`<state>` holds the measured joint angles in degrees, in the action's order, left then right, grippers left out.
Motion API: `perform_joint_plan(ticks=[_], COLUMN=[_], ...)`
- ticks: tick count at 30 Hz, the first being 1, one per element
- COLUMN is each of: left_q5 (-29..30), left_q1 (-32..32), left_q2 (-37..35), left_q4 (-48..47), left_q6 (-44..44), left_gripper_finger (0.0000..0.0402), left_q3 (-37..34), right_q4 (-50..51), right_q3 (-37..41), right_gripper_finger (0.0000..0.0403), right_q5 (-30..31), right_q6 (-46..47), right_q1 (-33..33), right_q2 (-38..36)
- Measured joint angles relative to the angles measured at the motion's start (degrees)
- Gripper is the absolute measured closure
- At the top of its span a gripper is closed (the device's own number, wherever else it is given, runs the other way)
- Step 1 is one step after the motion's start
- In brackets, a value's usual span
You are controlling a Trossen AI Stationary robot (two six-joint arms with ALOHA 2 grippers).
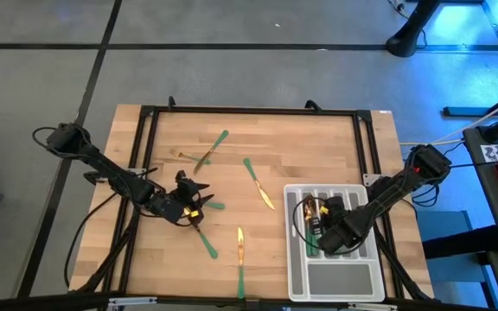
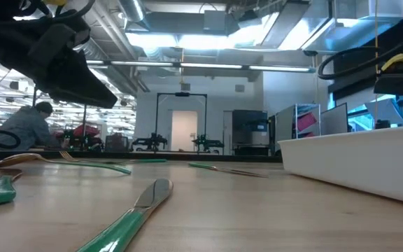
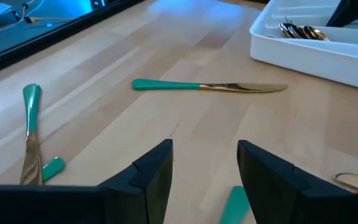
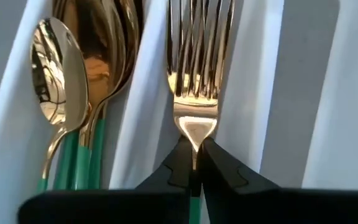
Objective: Sort silverware
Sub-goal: Put the top center green fork into the silverware rack, then put the green fork into the silverware rack
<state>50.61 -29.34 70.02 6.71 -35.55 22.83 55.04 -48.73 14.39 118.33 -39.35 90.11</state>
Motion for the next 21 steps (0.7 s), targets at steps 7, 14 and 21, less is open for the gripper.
perform_joint_plan(ticks=[7, 14, 21], left_q5=[-0.5, -0.52, -0.17], left_q1=[0.0, 0.65, 6.7], left_q2=[0.0, 0.0, 0.0], left_q4=[-0.01, -0.08, -0.33], left_q6=[-1.0, -1.51, -3.2], left_gripper_finger=[0.0234, 0.0234, 0.0234], left_q3=[0.0, 0.0, 0.07], right_q4=[0.62, 0.55, -6.74], right_q3=[-0.02, -0.07, -0.09], right_gripper_finger=[0.0279, 0.019, 0.0169], right_q5=[1.94, 6.59, 24.84], right_q6=[-4.58, -10.64, -22.42], right_q1=[0.0, 0.0, 0.2], right_q2=[-2.18, -9.29, -10.78])
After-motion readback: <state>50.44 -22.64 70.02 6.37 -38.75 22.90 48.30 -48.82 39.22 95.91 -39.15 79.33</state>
